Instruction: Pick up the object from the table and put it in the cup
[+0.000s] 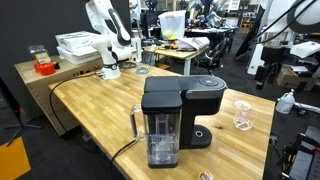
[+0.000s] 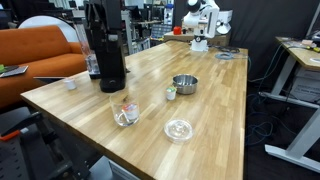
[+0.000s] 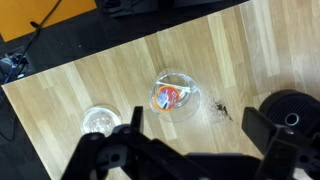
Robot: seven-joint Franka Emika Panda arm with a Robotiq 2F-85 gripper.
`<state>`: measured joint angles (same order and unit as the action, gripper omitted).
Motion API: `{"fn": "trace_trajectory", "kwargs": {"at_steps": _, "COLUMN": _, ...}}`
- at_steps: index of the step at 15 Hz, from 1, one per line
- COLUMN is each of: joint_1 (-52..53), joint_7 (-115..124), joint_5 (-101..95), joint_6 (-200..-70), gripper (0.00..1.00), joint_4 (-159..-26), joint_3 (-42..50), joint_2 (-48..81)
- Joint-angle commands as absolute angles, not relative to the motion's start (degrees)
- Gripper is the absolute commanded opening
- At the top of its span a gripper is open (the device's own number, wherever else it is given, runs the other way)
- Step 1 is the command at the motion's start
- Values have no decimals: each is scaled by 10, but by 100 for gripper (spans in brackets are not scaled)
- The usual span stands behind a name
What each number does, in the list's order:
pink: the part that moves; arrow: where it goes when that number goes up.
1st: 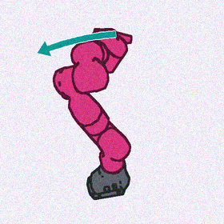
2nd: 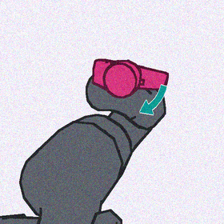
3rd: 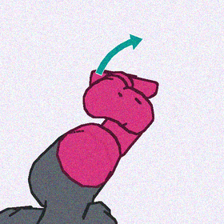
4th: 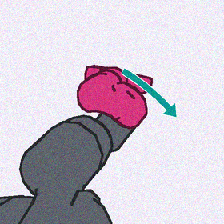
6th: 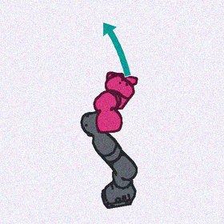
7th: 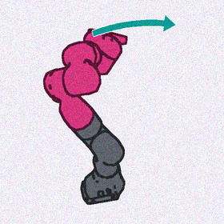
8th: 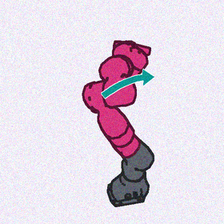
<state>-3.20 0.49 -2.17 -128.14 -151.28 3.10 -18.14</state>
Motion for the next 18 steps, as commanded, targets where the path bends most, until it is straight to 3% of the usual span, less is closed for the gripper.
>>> {"fn": "trace_trajectory", "kwargs": {"at_steps": 1, "joint_1": -33, "joint_7": -7, "joint_5": -20, "joint_6": -1279, "gripper": 100, "joint_4": -1519, "joint_3": 33, "joint_2": -191}}
{"fn": "trace_trajectory", "kwargs": {"at_steps": 18, "joint_1": -33, "joint_7": -22, "joint_5": -20, "joint_6": -1279, "gripper": 100, "joint_4": -1530, "joint_3": 37, "joint_2": -206}}
